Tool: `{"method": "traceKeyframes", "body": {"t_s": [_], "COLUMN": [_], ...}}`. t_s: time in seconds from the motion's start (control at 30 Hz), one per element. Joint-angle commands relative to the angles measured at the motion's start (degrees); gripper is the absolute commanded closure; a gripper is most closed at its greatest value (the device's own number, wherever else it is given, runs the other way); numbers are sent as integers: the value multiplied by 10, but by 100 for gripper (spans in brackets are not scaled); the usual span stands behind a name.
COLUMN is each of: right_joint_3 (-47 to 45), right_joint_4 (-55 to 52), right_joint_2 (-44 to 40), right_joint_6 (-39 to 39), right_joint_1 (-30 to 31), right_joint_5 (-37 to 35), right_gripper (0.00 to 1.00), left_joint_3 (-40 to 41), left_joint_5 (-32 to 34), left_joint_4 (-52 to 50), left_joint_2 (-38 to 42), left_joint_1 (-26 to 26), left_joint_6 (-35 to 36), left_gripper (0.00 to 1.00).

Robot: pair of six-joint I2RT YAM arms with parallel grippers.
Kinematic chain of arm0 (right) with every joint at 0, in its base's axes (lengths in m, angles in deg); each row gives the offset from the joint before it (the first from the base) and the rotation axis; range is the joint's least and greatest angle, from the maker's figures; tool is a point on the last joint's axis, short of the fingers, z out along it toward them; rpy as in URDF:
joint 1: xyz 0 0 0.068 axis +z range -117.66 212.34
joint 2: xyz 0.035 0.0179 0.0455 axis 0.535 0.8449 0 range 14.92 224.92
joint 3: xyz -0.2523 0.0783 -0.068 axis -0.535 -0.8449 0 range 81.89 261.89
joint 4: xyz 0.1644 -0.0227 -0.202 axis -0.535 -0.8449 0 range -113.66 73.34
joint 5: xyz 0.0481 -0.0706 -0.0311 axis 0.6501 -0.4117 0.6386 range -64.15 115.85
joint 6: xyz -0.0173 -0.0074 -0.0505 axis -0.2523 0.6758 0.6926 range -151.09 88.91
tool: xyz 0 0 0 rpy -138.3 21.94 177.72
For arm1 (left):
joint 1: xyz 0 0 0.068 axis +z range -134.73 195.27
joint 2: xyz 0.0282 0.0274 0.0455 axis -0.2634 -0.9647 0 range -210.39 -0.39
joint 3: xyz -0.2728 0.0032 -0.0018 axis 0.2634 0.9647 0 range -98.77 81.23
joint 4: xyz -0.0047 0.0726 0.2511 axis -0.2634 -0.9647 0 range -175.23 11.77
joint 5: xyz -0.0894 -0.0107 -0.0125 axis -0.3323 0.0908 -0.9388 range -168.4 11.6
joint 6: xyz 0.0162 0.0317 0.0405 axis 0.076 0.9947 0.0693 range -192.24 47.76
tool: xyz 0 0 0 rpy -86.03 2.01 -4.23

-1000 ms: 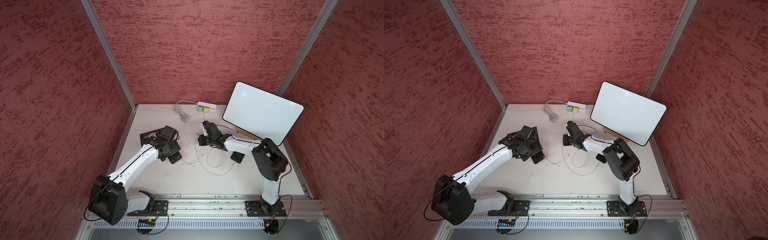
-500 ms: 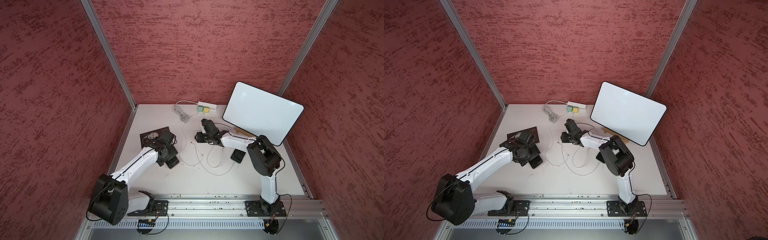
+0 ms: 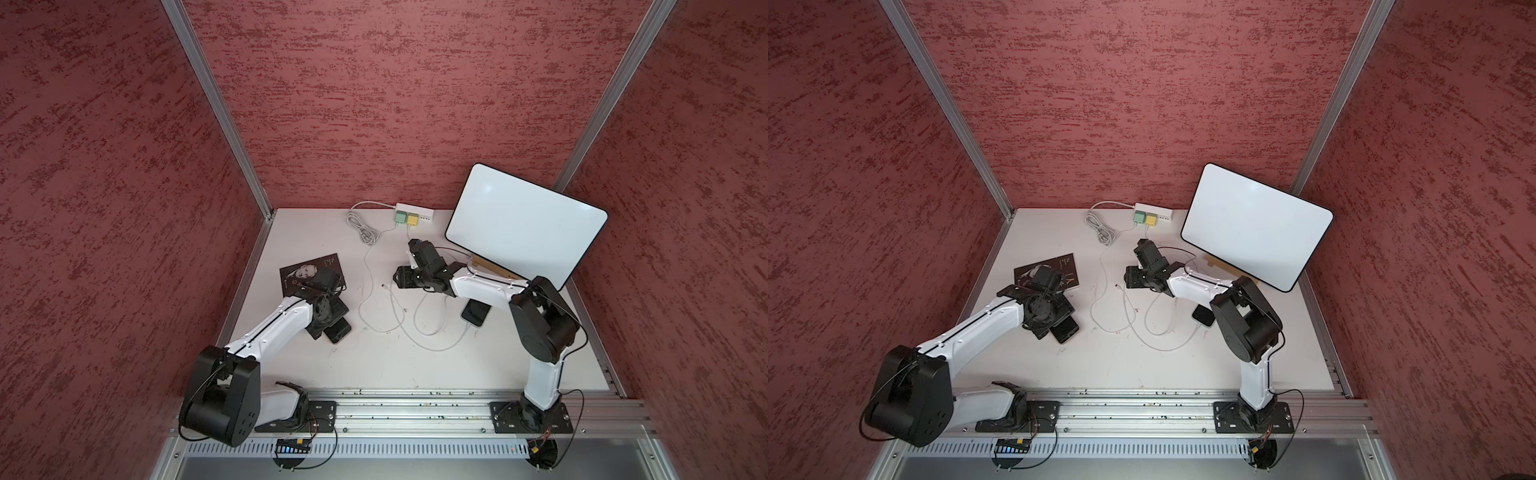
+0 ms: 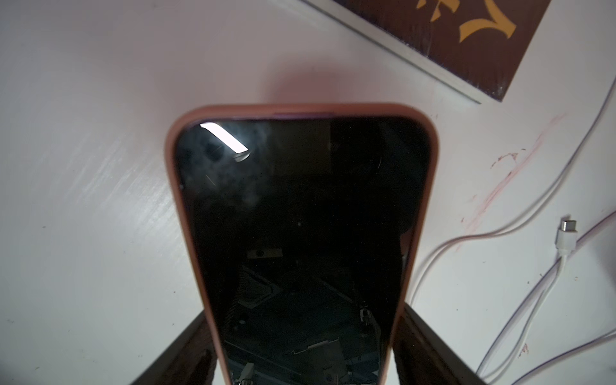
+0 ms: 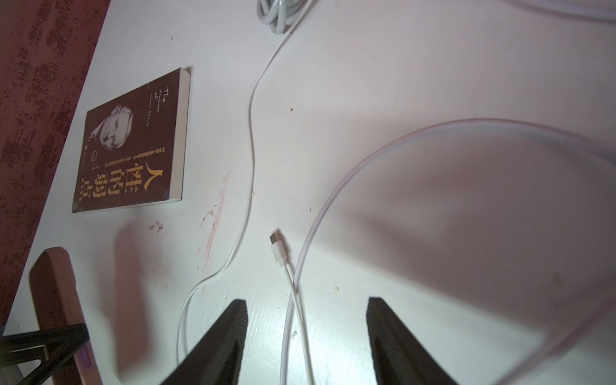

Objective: Unplug the charging cable from the phone
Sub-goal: Place the phone at the center of the board.

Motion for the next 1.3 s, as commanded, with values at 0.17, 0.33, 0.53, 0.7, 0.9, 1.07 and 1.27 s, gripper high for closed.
{"method": "traceKeyframes", "body": {"t_s": [0.17, 0.33, 0.53, 0.7, 0.9, 1.07, 1.27], "right_joint_3": [-80, -117, -153, -165, -185, -194, -199], "right_joint_4": [-8, -7, -9, -20, -21, -21, -22], "right_joint_2": [-103, -153, -193, -207, -222, -227, -231], "right_joint_6": [-13, -20, -29, -32, -41, -44, -48], "right_joint_1": [-2, 0, 0, 3, 4, 5, 8], "right_joint_5": [-18, -25, -34, -43, -51, -54, -54], "right_gripper": [37, 37, 37, 37, 37, 36, 36], "left_joint_3": [23, 26, 28, 28, 28, 31, 29], "left_joint_5": [-23, -20, -24, -28, -41, -52, -61], "left_joint_4": [47, 53, 61, 66, 74, 79, 78], "left_joint_2": [-20, -34, -44, -49, -53, -54, -48], "left_joint_1": [14, 21, 33, 39, 39, 39, 37], "left_joint_6": [-20, -21, -19, -16, -14, -15, -15], "left_gripper": [45, 44, 44, 43, 42, 42, 42]}}
